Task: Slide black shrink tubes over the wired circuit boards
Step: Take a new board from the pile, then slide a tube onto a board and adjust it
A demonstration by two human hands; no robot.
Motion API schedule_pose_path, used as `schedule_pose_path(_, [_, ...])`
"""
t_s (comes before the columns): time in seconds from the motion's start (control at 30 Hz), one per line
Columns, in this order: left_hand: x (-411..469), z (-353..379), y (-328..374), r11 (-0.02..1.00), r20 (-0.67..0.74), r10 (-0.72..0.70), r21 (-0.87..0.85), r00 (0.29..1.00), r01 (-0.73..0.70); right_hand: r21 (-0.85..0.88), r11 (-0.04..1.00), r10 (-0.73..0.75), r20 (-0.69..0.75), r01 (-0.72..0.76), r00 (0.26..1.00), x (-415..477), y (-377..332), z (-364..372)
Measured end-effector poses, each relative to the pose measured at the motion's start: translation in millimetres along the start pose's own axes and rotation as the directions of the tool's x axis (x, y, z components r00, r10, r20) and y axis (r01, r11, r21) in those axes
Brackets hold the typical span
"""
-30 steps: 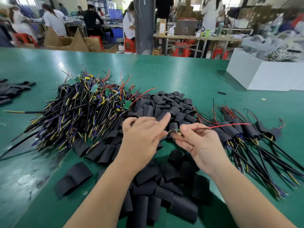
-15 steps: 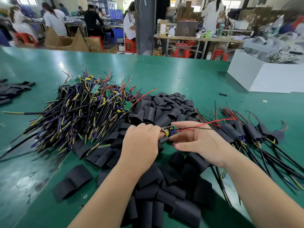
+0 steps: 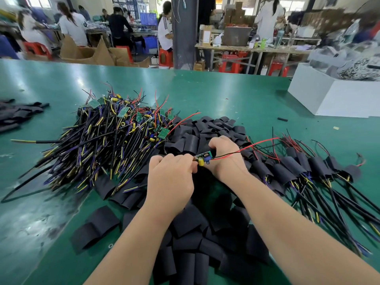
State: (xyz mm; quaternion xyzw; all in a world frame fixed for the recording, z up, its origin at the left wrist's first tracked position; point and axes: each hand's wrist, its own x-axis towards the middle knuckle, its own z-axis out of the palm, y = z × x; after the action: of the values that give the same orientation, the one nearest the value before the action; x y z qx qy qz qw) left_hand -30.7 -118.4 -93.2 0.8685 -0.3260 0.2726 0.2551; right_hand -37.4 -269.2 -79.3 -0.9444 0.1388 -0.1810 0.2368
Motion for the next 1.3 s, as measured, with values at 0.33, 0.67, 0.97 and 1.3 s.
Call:
schedule_pose_path(0.33, [-0.1,-3.0,-0.3,0.996,0.013,-0.006,-0.090,1.000,0.007,0.668,0.705,0.340,-0.024,-0.238,0.940,-48.5,37.5,-50.5])
schedule_pose_path(0.67, [0.9,-7.5,-5.7,0.977,0.176,-0.052,-0.196,0.983,0.087,0.993,-0.097,0.331,0.093,-0.064,0.939,-80.6,61.1,-75.3])
schedule_pose_path(0.97, [1.1,-8.6,-5.2,0.973,0.209,-0.033,-0.218,0.977,0.080,0.977,-0.157,0.488,-0.047,0.141,0.871,-80.7,59.4,-84.5])
schedule_pose_path(1.3, [-0.3,-5.9,-7.0,0.992,0.168,-0.018,-0.120,0.986,0.039,0.986,-0.065,0.326,-0.126,0.155,0.937,-86.8,38.7,-80.6])
